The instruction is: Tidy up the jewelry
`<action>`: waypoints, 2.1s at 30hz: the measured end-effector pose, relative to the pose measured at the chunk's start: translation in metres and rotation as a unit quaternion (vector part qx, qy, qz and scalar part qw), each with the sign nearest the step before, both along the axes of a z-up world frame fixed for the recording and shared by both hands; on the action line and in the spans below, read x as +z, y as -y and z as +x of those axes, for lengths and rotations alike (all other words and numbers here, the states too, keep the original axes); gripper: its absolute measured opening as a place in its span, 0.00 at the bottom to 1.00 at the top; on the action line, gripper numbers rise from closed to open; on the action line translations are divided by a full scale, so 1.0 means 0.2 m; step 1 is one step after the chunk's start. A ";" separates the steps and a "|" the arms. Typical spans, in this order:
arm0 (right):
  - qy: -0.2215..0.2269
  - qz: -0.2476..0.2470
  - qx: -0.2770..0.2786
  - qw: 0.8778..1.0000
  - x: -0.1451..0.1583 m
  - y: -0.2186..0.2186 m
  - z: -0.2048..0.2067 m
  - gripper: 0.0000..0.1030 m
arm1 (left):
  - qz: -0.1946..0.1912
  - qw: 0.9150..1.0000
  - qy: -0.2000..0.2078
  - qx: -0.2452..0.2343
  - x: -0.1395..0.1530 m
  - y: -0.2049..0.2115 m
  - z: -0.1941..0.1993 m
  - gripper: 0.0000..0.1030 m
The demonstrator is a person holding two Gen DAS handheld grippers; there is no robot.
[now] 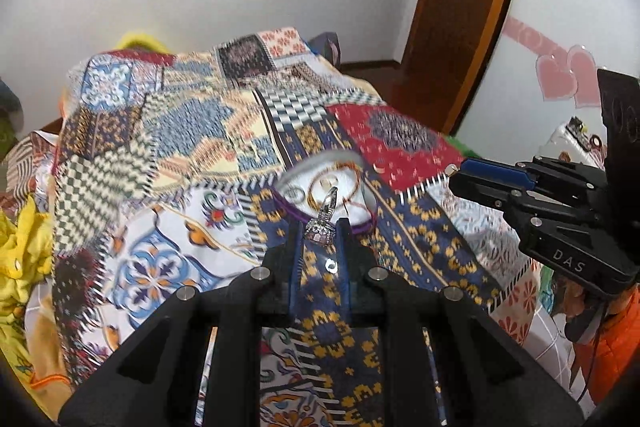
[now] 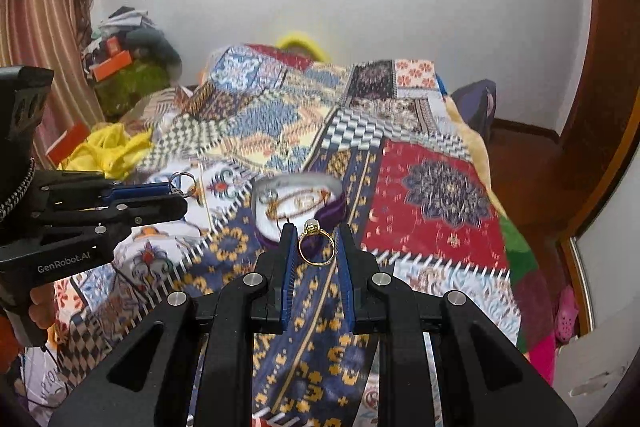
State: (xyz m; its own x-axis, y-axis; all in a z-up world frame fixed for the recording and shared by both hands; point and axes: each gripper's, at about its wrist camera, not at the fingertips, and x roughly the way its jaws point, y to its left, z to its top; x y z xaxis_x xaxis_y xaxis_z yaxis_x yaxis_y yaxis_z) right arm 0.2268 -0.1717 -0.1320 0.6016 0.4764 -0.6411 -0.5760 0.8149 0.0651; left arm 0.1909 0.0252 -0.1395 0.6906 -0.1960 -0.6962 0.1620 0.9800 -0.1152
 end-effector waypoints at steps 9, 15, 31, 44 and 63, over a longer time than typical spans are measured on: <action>0.024 0.030 0.002 0.999 0.10 -0.06 0.08 0.17 | -0.010 0.999 0.032 0.009 0.10 -0.06 0.07 0.14; 0.024 0.040 0.003 0.999 0.09 -0.10 0.15 0.17 | -0.016 0.999 0.032 0.007 0.07 -0.06 0.16 0.14; -0.046 0.010 0.031 0.998 -0.15 -0.24 0.31 0.17 | -0.039 0.999 -0.028 0.003 -0.18 -0.10 0.42 0.14; -0.070 -0.025 0.057 0.996 -0.22 -0.29 0.38 0.17 | -0.056 0.997 -0.060 -0.015 -0.28 -0.07 0.50 0.14; -0.074 -0.044 0.057 0.995 -0.19 -0.29 0.35 0.17 | -0.019 0.999 -0.029 -0.015 -0.13 -0.05 0.37 0.14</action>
State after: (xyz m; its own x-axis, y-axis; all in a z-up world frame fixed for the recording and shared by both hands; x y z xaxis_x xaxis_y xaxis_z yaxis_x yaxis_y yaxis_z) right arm 0.2977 -0.1132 -0.1698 0.4433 0.4742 -0.7607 -0.6549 0.7508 0.0863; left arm 0.2639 0.0356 -0.1663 0.6423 -0.2443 -0.7265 0.1840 0.9693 -0.1633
